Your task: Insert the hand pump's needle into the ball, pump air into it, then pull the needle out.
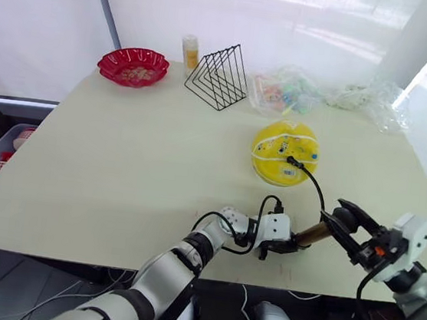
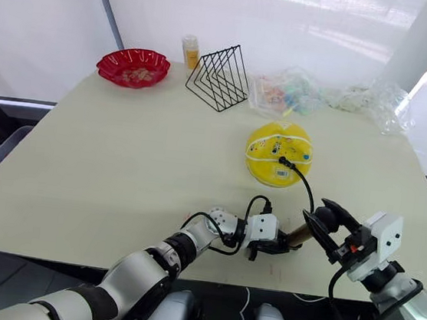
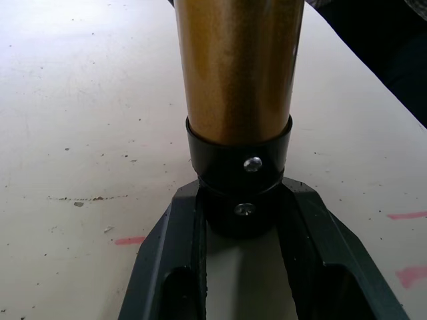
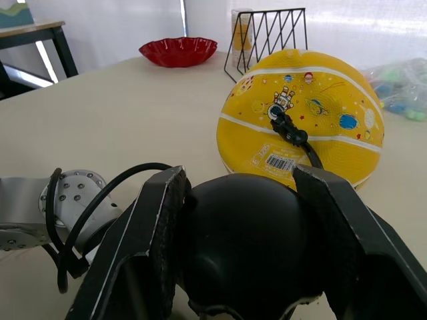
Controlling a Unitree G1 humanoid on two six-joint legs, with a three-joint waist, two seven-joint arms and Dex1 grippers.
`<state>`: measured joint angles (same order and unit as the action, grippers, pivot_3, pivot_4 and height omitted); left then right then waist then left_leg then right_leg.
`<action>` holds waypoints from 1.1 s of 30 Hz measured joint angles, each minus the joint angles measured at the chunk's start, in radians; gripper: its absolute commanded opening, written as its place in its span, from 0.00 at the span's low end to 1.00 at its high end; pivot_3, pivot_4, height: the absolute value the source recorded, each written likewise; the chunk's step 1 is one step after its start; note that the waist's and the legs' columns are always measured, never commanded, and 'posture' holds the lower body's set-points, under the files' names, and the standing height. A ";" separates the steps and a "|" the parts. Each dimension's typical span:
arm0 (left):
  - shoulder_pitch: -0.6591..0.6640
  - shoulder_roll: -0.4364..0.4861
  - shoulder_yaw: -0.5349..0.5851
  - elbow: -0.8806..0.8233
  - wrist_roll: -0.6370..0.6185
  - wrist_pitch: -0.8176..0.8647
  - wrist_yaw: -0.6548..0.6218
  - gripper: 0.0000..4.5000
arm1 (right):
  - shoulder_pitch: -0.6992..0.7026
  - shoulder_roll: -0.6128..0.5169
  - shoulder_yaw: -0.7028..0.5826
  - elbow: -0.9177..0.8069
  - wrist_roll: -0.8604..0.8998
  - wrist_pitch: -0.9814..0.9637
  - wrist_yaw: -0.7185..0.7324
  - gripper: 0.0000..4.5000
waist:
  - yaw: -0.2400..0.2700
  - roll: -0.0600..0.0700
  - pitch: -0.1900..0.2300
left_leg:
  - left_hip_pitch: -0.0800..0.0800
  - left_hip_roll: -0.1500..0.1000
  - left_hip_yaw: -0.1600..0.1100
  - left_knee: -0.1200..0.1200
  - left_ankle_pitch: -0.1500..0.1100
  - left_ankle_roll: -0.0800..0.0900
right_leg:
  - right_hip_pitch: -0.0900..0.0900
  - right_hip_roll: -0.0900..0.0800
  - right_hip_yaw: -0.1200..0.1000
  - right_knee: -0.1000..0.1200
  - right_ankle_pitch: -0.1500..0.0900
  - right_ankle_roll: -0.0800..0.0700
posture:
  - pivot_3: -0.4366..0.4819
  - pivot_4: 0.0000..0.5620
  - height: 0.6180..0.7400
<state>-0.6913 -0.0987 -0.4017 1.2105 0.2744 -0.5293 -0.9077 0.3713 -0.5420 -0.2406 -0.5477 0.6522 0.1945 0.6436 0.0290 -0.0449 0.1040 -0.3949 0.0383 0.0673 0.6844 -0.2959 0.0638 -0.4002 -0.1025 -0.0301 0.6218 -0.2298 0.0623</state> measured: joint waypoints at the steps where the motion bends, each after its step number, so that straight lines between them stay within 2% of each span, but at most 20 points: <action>1: -0.001 -0.002 0.000 0.000 0.000 0.000 0.000 0.23 | -0.011 -0.005 -0.008 -0.003 0.013 0.012 -0.001 0.46 | 0.001 0.001 0.001 | 0.000 0.000 0.000 0.000 0.000 0.000 | 0.000 0.000 0.000 0.000 0.000 0.000 | 0.48 0.27 0.97; 4: -0.007 -0.012 0.000 -0.005 -0.002 -0.002 -0.002 0.23 | -0.063 -0.069 -0.089 -0.055 0.140 0.110 -0.038 0.46 | 0.008 0.014 0.009 | -0.004 -0.003 0.001 0.000 0.000 0.000 | -0.002 0.000 0.000 0.000 0.000 0.000 | 0.48 0.27 0.97; 6: -0.007 -0.014 0.000 -0.005 -0.002 -0.002 -0.004 0.23 | -0.076 -0.085 -0.114 -0.071 0.175 0.129 -0.046 0.46 | 0.011 0.014 0.010 | -0.004 -0.003 0.001 0.000 0.000 0.000 | -0.002 0.001 0.000 0.000 0.000 0.000 | 0.48 0.27 0.97; 8: -0.010 -0.016 0.000 -0.008 -0.004 -0.003 -0.005 0.23 | -0.114 -0.170 -0.206 -0.101 0.300 0.198 -0.074 0.46 | 0.012 0.017 0.015 | -0.005 -0.003 0.003 0.001 0.000 0.000 | -0.003 0.000 0.000 0.000 0.000 0.000 | 0.48 0.27 0.97; 12: -0.012 -0.016 0.000 -0.012 -0.004 -0.003 -0.008 0.23 | -0.157 -0.254 -0.337 -0.125 0.445 0.261 -0.104 0.46 | 0.014 0.018 0.019 | -0.006 -0.004 0.003 0.001 0.000 0.000 | -0.003 0.000 0.000 0.000 0.000 0.001 | 0.48 0.27 0.97; 13: -0.013 -0.017 0.000 -0.014 -0.006 -0.005 -0.008 0.23 | -0.195 -0.336 -0.438 -0.119 0.546 0.309 -0.124 0.46 | 0.013 0.018 0.021 | -0.006 -0.005 0.003 0.001 0.000 0.000 | -0.003 0.000 0.000 0.000 0.000 0.001 | 0.48 0.27 0.97; 15: -0.014 -0.019 0.000 -0.016 -0.007 -0.008 -0.009 0.23 | -0.207 -0.372 -0.482 -0.121 0.578 0.332 -0.133 0.46 | 0.015 0.018 0.022 | -0.006 -0.005 0.003 0.001 0.000 0.000 | -0.003 0.000 0.000 0.000 0.000 0.001 | 0.48 0.27 0.97; 19: -0.012 -0.021 0.000 -0.016 -0.007 -0.008 -0.013 0.23 | -0.187 -0.363 -0.519 -0.139 0.604 0.377 -0.151 0.46 | 0.015 0.013 0.025 | -0.008 -0.005 0.003 0.001 -0.001 0.002 | -0.005 0.001 0.000 0.000 0.000 0.001 | 0.48 0.27 0.97; 23: -0.010 -0.016 0.000 -0.011 -0.007 -0.007 -0.013 0.23 | -0.147 -0.304 -0.500 -0.178 0.541 0.347 -0.150 0.46 | 0.011 0.006 0.020 | -0.005 -0.004 0.003 0.001 -0.001 0.002 | -0.002 0.001 0.000 0.000 0.000 0.002 | 0.48 0.27 0.97; 26: -0.005 -0.007 0.000 -0.004 -0.003 0.001 -0.008 0.23 | -0.116 -0.215 -0.391 -0.182 0.433 0.284 -0.137 0.46 | 0.008 -0.005 0.011 | -0.001 -0.001 0.001 0.000 -0.001 0.002 | 0.000 0.004 0.000 0.000 0.000 0.001 | 0.48 0.27 0.97; 30: -0.002 -0.002 0.000 0.000 -0.002 0.002 -0.004 0.23 | -0.075 -0.141 -0.246 -0.150 0.289 0.218 -0.105 0.46 | 0.005 -0.005 0.004 | 0.000 0.000 0.000 0.001 -0.001 0.002 | 0.000 0.006 0.002 0.000 0.000 0.001 | 0.48 0.27 0.97; 33: -0.001 -0.001 0.000 0.002 -0.001 0.002 -0.004 0.23 | -0.061 -0.090 -0.139 -0.086 0.188 0.164 -0.079 0.46 | 0.004 -0.004 0.001 | 0.000 0.000 -0.006 0.001 -0.001 0.002 | 0.001 0.016 0.022 -0.001 -0.001 0.001 | 0.48 0.27 0.97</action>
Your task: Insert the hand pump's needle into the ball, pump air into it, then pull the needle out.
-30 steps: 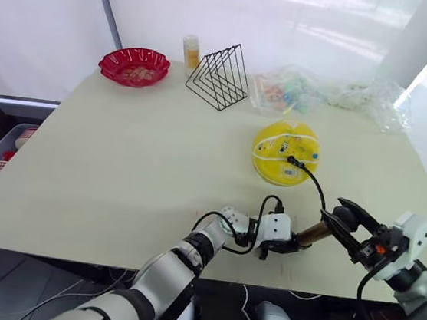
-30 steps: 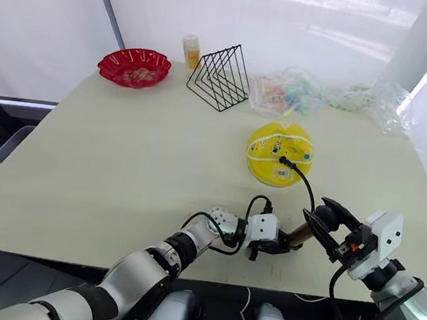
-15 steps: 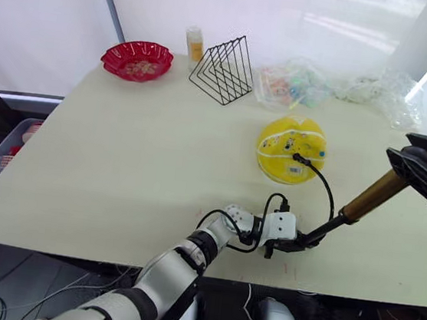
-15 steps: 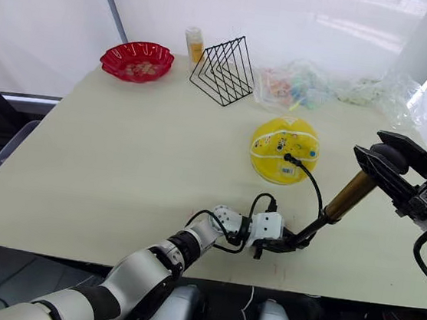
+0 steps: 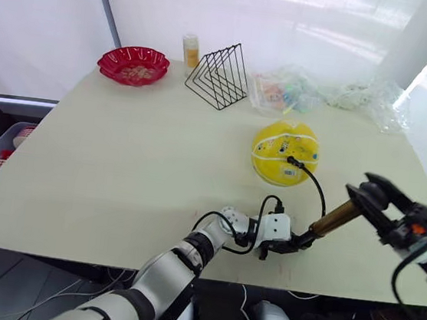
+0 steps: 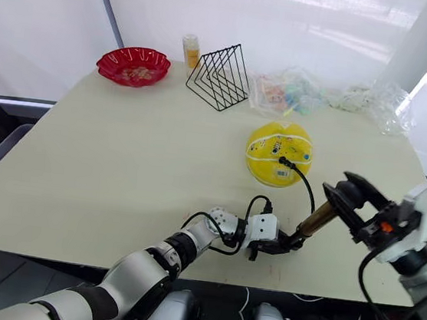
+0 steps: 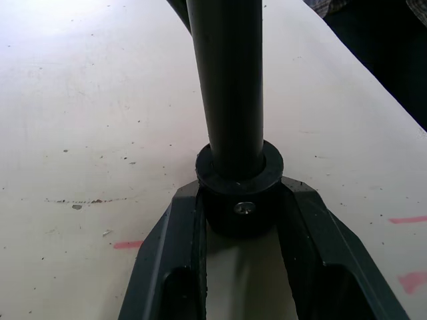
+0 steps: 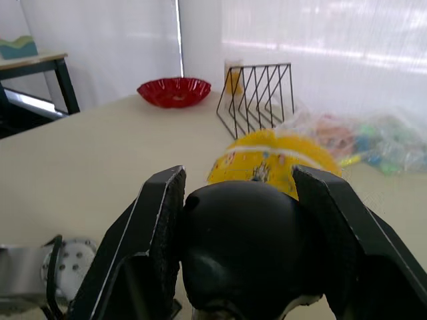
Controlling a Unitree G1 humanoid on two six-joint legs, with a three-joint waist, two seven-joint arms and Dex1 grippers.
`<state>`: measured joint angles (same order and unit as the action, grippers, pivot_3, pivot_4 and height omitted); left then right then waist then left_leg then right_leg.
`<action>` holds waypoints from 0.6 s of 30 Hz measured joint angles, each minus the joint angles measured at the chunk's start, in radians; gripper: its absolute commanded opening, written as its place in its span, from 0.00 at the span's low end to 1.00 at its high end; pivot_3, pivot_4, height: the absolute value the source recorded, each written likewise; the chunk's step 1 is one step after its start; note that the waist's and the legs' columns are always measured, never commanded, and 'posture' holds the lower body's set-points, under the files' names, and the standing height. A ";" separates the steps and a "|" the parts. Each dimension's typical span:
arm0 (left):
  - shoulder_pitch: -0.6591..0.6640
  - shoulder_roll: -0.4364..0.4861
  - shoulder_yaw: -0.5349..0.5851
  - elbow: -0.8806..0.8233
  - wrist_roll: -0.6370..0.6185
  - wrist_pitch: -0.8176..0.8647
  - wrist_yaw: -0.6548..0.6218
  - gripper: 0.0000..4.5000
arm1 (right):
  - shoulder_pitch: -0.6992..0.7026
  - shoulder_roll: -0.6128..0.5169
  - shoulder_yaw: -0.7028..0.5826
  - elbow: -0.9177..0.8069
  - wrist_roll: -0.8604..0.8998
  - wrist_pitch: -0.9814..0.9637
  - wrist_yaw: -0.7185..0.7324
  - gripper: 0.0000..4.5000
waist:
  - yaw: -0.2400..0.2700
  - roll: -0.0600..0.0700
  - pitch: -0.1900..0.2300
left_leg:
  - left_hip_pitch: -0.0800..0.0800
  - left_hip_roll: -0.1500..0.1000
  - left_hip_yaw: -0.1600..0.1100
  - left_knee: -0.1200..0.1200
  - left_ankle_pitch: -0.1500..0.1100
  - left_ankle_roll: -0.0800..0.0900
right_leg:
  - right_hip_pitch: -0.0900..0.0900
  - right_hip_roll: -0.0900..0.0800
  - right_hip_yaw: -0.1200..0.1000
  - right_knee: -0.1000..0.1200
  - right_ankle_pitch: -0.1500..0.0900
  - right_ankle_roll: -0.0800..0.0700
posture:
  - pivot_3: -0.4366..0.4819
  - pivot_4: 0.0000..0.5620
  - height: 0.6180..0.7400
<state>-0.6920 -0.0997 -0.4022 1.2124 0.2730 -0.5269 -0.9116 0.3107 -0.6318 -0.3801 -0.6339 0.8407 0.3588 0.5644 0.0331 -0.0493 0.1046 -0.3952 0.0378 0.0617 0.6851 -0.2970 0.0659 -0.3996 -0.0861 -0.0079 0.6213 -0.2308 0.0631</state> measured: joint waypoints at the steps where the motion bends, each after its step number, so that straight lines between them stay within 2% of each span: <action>1: 0.002 0.000 0.000 0.001 0.000 0.000 0.000 0.23 | 0.003 0.015 0.040 0.029 -0.040 -0.026 0.016 0.46 | -0.001 0.000 -0.001 | 0.000 0.000 -0.002 0.000 0.000 0.000 | 0.000 0.001 0.009 0.000 -0.001 0.001 | 0.48 0.27 0.97; 5: 0.005 -0.001 -0.001 0.006 0.001 0.001 0.000 0.23 | 0.028 0.039 0.151 0.105 -0.155 -0.085 0.052 0.46 | -0.007 0.000 -0.005 | 0.000 -0.001 -0.010 0.000 0.000 0.000 | 0.003 0.014 0.037 -0.002 -0.003 0.003 | 0.48 0.27 0.97; 10: 0.004 -0.001 -0.001 0.007 0.001 0.001 0.000 0.23 | 0.028 0.046 0.156 0.093 -0.173 -0.097 0.062 0.46 | -0.011 0.004 -0.008 | 0.000 -0.001 -0.010 0.000 0.000 -0.001 | 0.004 0.013 0.038 -0.003 -0.003 0.003 | 0.48 0.27 0.97; 15: -0.004 -0.012 -0.001 0.005 0.001 -0.002 0.000 0.23 | 0.012 0.001 0.072 0.053 -0.071 -0.010 0.059 0.46 | -0.010 0.014 -0.002 | -0.002 -0.004 -0.006 0.000 0.000 -0.001 | 0.003 0.006 0.035 -0.004 -0.002 0.003 | 0.48 0.27 0.97; 18: -0.011 -0.018 -0.001 0.000 0.000 -0.003 0.000 0.23 | -0.029 -0.096 -0.056 0.002 0.090 0.080 0.026 0.46 | -0.012 0.023 0.007 | -0.004 -0.010 -0.003 0.000 0.000 0.000 | 0.001 -0.002 0.033 -0.004 -0.002 0.003 | 0.48 0.27 0.97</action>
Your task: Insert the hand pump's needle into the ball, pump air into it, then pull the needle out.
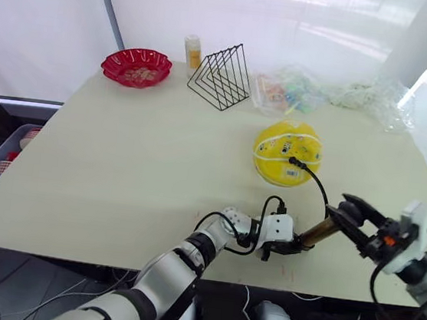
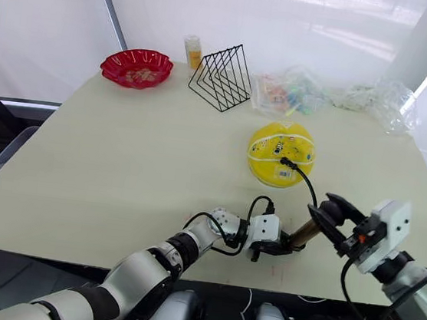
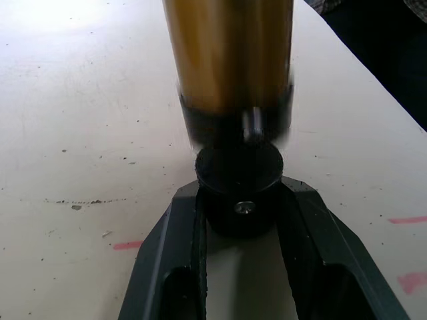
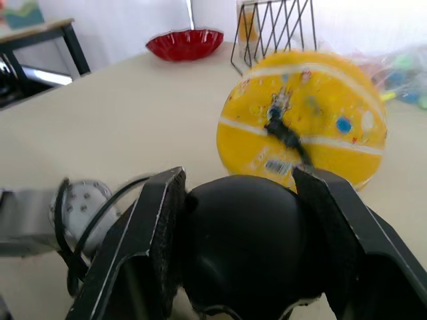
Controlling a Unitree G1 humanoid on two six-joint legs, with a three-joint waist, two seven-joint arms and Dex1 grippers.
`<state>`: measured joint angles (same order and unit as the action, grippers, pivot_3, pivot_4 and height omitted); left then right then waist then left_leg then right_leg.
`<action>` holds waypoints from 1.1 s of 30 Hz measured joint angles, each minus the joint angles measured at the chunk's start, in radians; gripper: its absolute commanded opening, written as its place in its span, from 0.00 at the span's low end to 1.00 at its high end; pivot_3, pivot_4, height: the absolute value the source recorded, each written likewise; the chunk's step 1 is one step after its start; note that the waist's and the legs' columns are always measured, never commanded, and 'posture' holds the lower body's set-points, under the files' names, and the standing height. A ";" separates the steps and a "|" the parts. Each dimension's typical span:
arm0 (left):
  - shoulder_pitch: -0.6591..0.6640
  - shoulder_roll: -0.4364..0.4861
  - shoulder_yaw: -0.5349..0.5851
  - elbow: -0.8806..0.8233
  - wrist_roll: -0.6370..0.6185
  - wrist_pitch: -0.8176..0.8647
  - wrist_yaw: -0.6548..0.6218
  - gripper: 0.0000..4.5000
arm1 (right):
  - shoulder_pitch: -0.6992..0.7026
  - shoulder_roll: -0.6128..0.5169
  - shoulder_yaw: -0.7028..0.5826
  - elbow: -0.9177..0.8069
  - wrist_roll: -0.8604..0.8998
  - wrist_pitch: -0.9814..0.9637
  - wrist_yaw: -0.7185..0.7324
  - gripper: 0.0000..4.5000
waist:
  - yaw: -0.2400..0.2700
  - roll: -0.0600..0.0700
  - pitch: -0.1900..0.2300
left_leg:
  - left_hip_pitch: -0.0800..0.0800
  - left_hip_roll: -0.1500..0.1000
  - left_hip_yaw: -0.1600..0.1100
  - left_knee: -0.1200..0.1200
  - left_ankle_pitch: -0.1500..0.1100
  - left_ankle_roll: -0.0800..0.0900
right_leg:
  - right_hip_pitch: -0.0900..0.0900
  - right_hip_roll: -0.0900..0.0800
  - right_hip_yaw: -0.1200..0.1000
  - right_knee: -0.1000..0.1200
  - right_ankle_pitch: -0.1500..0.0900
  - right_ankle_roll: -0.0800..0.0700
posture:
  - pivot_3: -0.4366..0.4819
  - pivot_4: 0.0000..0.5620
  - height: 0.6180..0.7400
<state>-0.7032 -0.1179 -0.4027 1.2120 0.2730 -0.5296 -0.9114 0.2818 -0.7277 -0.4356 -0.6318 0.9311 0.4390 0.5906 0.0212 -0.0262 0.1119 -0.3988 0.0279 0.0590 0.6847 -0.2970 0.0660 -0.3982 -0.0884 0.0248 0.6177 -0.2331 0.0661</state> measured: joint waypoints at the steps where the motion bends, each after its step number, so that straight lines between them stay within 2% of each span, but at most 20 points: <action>1: -0.001 -0.001 0.000 -0.002 0.000 0.000 0.000 0.23 | -0.012 -0.027 -0.040 -0.012 0.044 0.023 -0.009 0.46 | -0.001 0.000 0.002 | -0.001 -0.001 0.000 0.000 0.000 0.000 | 0.000 -0.001 0.000 0.000 0.000 0.000 | 0.48 0.27 0.97; 5: -0.002 -0.004 0.000 -0.009 0.000 -0.001 -0.001 0.23 | -0.075 -0.139 -0.200 -0.027 0.206 0.104 -0.033 0.46 | -0.001 -0.001 0.010 | -0.003 -0.005 0.001 0.000 0.000 0.001 | -0.002 0.000 -0.001 0.000 0.000 0.000 | 0.48 0.27 0.97; 9: -0.002 -0.004 0.000 -0.010 0.000 -0.002 -0.002 0.23 | -0.123 -0.199 -0.314 -0.036 0.310 0.152 -0.062 0.46 | 0.000 -0.005 0.012 | -0.003 -0.005 0.001 0.000 -0.001 0.002 | -0.002 0.000 -0.003 0.000 0.000 0.001 | 0.48 0.27 0.97; 13: -0.003 -0.003 0.000 -0.011 0.000 -0.003 -0.003 0.23 | -0.134 -0.218 -0.328 -0.038 0.342 0.196 -0.094 0.46 | 0.000 -0.006 0.014 | -0.003 -0.005 0.001 0.000 -0.001 0.002 | -0.002 0.000 -0.003 0.000 0.000 0.001 | 0.48 0.27 0.97; 16: -0.002 -0.002 0.000 -0.011 0.000 -0.002 -0.006 0.23 | -0.125 -0.178 -0.320 -0.073 0.314 0.188 -0.104 0.46 | 0.000 -0.007 0.013 | -0.003 -0.005 -0.001 0.000 -0.001 0.002 | -0.002 0.001 -0.004 0.000 -0.001 0.002 | 0.48 0.27 0.97; 18: 0.001 0.004 -0.002 -0.006 0.001 -0.001 -0.006 0.23 | -0.085 -0.108 -0.261 -0.097 0.232 0.135 -0.092 0.46 | -0.002 -0.015 0.008 | 0.001 -0.004 -0.003 0.000 -0.001 0.002 | 0.002 0.001 -0.006 0.001 -0.002 0.005 | 0.48 0.27 0.97; 22: 0.003 0.015 -0.002 0.000 0.002 0.001 -0.004 0.23 | -0.045 -0.027 -0.156 -0.093 0.124 0.070 -0.070 0.46 | -0.006 -0.022 0.001 | 0.002 -0.002 -0.005 0.000 -0.001 0.002 | 0.003 0.001 -0.009 0.002 -0.002 0.005 | 0.48 0.27 0.97; 24: 0.006 0.019 -0.002 0.003 0.002 0.001 0.000 0.23 | -0.005 0.041 -0.007 -0.035 -0.025 -0.010 -0.038 0.46 | -0.007 -0.021 -0.005 | 0.004 -0.001 -0.010 0.000 0.000 0.001 | 0.003 0.000 -0.011 0.004 -0.002 0.004 | 0.48 0.27 0.97; 29: 0.009 0.018 -0.002 0.006 0.002 0.001 0.000 0.23 | 0.018 0.130 0.135 0.067 -0.186 -0.142 0.018 0.46 | -0.006 -0.020 -0.011 | 0.004 0.000 -0.011 -0.001 0.000 0.001 | 0.003 0.000 -0.014 0.004 -0.003 0.003 | 0.48 0.27 0.97; 33: 0.007 0.015 -0.002 0.006 0.002 0.001 0.000 0.23 | 0.032 0.157 0.194 0.122 -0.257 -0.184 0.041 0.46 | -0.006 -0.019 -0.010 | 0.004 0.000 -0.011 -0.001 0.000 0.001 | 0.003 -0.003 -0.016 0.004 -0.003 0.003 | 0.48 0.27 0.97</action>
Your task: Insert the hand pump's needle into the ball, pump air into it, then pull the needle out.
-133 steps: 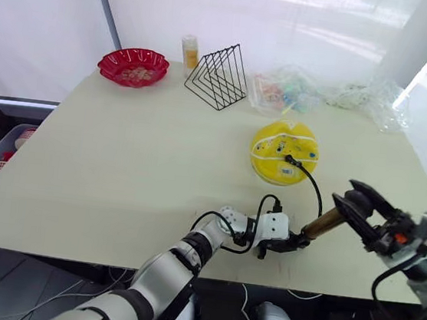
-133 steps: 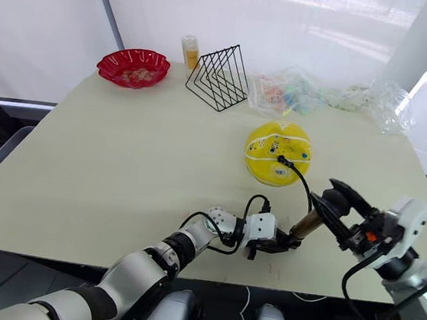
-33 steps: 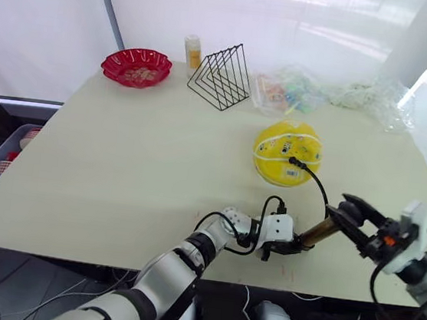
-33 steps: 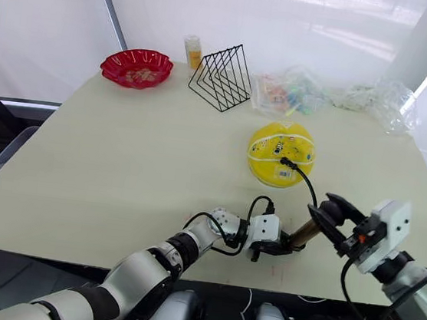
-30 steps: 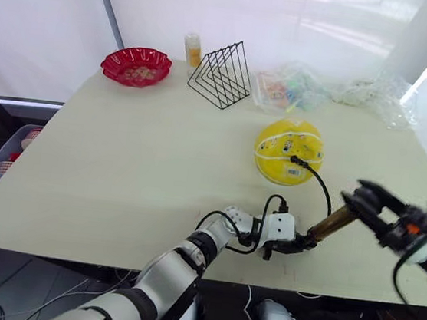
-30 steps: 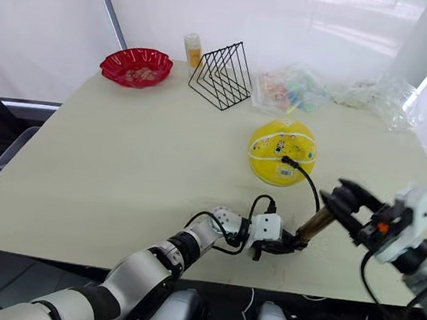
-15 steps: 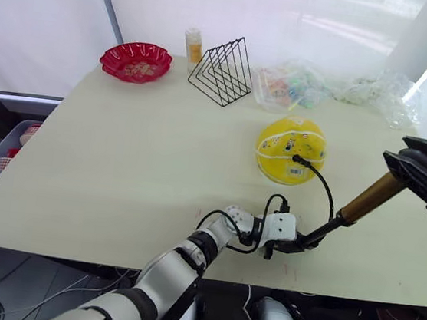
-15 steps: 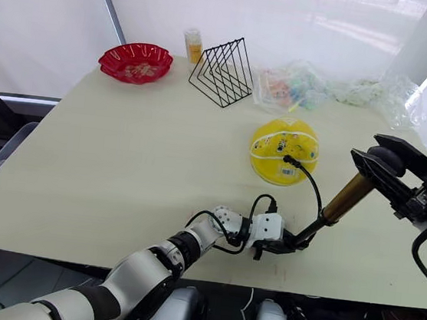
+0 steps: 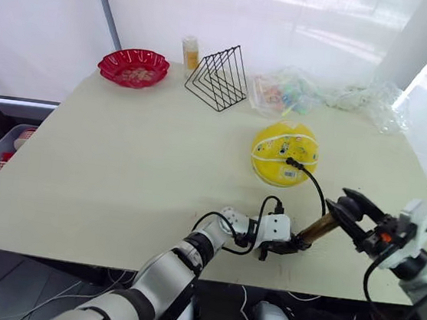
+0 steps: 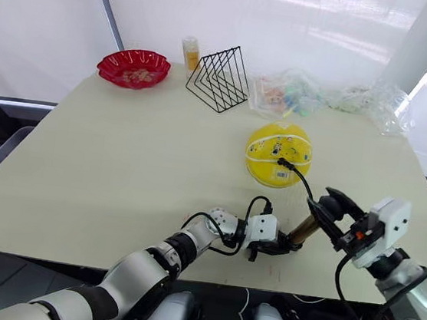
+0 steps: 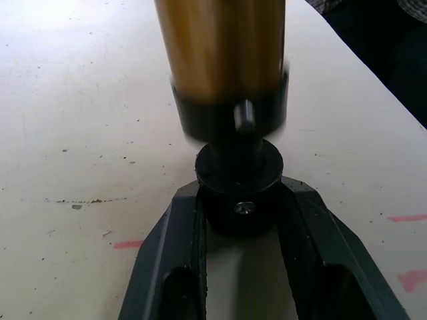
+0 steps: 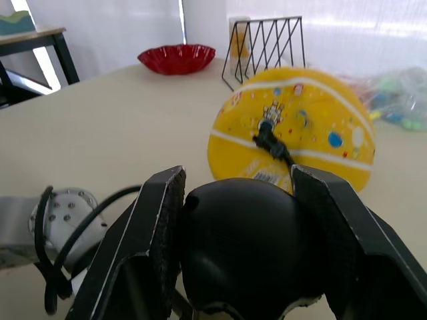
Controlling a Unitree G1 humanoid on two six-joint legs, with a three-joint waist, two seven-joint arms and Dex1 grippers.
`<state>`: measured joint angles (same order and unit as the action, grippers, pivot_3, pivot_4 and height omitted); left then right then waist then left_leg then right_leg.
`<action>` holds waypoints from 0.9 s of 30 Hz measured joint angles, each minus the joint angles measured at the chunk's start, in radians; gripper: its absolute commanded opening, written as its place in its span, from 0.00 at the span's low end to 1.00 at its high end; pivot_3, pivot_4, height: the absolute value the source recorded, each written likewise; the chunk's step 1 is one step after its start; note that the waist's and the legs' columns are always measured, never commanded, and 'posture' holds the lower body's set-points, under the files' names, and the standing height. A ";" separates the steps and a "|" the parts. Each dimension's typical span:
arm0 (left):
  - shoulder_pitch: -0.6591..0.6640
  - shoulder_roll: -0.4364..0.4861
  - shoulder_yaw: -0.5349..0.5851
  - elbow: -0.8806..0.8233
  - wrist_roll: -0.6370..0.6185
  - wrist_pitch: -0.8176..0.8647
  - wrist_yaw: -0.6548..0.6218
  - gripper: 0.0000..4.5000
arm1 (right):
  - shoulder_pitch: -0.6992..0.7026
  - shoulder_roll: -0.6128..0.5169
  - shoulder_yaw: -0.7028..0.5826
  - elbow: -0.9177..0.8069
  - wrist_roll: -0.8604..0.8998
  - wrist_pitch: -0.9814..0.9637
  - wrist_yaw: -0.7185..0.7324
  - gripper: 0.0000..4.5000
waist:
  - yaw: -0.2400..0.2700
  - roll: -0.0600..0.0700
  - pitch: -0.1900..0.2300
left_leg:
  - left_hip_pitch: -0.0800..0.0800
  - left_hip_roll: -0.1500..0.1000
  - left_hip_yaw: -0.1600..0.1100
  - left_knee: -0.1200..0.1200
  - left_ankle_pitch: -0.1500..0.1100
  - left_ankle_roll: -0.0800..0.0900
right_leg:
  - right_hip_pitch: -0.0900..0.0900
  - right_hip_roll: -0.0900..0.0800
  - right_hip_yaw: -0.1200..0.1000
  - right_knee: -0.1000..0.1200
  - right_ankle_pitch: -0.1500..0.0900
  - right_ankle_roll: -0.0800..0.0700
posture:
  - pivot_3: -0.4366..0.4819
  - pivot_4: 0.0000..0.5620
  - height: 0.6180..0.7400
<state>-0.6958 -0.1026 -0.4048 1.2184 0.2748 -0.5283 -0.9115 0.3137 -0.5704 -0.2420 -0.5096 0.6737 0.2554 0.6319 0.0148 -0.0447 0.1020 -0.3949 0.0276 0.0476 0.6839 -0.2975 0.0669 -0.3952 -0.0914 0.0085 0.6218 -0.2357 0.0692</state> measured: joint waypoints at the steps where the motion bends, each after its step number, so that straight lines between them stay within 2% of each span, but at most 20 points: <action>1: -0.001 -0.001 0.000 0.000 0.000 -0.001 0.000 0.23 | -0.005 -0.001 -0.001 -0.001 -0.003 -0.001 0.008 0.46 | 0.000 0.002 0.001 | 0.000 0.000 0.000 0.000 0.000 0.000 | 0.000 -0.001 0.000 0.000 0.000 0.000 | 0.48 0.27 0.97; 7: -0.003 -0.006 0.001 -0.002 -0.001 -0.002 0.000 0.23 | -0.050 -0.045 -0.031 -0.015 0.044 0.046 0.024 0.46 | 0.001 0.009 0.006 | -0.002 -0.001 0.000 0.000 0.000 0.000 | 0.000 -0.013 -0.019 0.000 0.001 -0.001 | 0.48 0.27 0.97; 9: -0.010 -0.009 0.004 -0.008 -0.006 -0.003 0.000 0.23 | -0.123 -0.129 -0.085 -0.032 0.141 0.125 0.014 0.46 | 0.001 0.020 0.014 | -0.003 -0.004 0.002 0.001 0.000 0.000 | -0.001 -0.016 -0.022 0.000 0.002 0.000 | 0.48 0.27 0.97; 11: -0.010 -0.013 0.004 -0.012 -0.010 -0.003 -0.002 0.23 | -0.181 -0.191 -0.150 -0.058 0.239 0.183 0.002 0.46 | 0.003 0.024 0.020 | -0.004 -0.005 0.002 0.001 0.000 0.000 | -0.001 -0.016 -0.023 0.000 0.002 0.001 | 0.48 0.27 0.97; 14: -0.009 -0.016 0.004 -0.014 -0.010 -0.003 -0.009 0.23 | -0.236 -0.260 -0.246 -0.070 0.345 0.243 -0.013 0.46 | 0.010 0.023 0.022 | -0.005 -0.005 0.001 0.001 0.000 0.000 | -0.001 -0.015 -0.025 0.000 0.001 0.000 | 0.48 0.27 0.97; 15: -0.009 -0.017 0.003 -0.016 -0.010 -0.003 -0.010 0.23 | -0.275 -0.311 -0.320 -0.070 0.421 0.284 -0.023 0.46 | 0.011 0.023 0.024 | -0.005 -0.005 0.001 0.001 0.000 0.000 | -0.001 -0.014 -0.025 0.000 0.001 0.001 | 0.48 0.27 0.97; 20: -0.009 -0.016 0.003 -0.020 -0.011 -0.005 -0.010 0.23 | -0.322 -0.416 -0.403 -0.064 0.517 0.381 -0.045 0.46 | 0.011 0.020 0.028 | -0.006 -0.005 0.000 0.001 0.000 0.000 | -0.001 -0.013 -0.026 0.000 0.001 0.001 | 0.48 0.27 0.97; 25: -0.008 -0.017 -0.001 -0.021 -0.010 -0.007 -0.014 0.23 | -0.295 -0.390 -0.435 -0.092 0.519 0.412 -0.074 0.46 | 0.016 0.018 0.028 | -0.006 -0.005 0.000 0.001 0.000 0.000 | -0.001 -0.012 -0.026 0.000 0.001 0.001 | 0.48 0.27 0.97; 27: -0.004 -0.011 -0.001 -0.019 -0.007 -0.007 -0.014 0.23 | -0.244 -0.317 -0.424 -0.139 0.469 0.377 -0.089 0.46 | 0.016 0.011 0.023 | -0.004 -0.004 -0.001 0.000 0.000 0.000 | 0.000 -0.010 -0.026 0.000 0.001 0.001 | 0.48 0.27 0.97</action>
<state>-0.7001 -0.1134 -0.4060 1.1991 0.2676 -0.5350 -0.9258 0.0700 -0.8872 -0.6657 -0.6490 1.1427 0.6322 0.5424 0.0307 -0.0333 0.1245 -0.3992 0.0233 0.0468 0.6840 -0.2972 0.0672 -0.3951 -0.1013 -0.0175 0.6215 -0.2345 0.0699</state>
